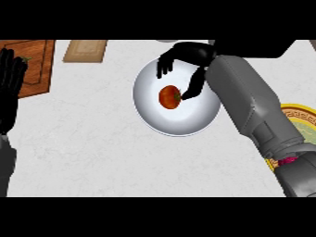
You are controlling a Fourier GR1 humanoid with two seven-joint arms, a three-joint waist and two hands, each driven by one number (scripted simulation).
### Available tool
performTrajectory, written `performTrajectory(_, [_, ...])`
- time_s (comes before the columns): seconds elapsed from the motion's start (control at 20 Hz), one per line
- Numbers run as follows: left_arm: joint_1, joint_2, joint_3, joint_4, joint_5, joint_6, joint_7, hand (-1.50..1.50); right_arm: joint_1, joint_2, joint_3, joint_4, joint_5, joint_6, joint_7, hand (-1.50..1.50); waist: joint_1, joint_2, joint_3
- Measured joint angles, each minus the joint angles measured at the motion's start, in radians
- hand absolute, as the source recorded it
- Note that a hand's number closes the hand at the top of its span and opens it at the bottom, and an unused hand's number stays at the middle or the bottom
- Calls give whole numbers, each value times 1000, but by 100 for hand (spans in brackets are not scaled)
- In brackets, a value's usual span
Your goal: Pick the tomato from the plate and place it in the bowl
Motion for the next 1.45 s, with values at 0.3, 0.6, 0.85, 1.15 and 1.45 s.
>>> performTrajectory(0.3, [4,-11,-12,-18,-2,1,8,0,26,21,-110,14,-127,21,13,-150,8,3,1])
performTrajectory(0.6, [-11,-11,-16,-20,-3,0,18,0,-5,-48,-258,30,-270,28,65,-150,22,11,1])
performTrajectory(0.85, [-27,-15,-27,-33,-9,3,25,0,-36,-162,-350,75,-350,72,131,-150,45,23,1])
performTrajectory(1.15, [-38,-29,-43,-46,-10,-1,18,0,-26,-287,-407,104,-401,130,159,-150,76,41,3])
performTrajectory(1.45, [-58,-34,-57,-55,-11,-5,24,0,-10,-380,-432,109,-428,173,179,-150,102,57,6])
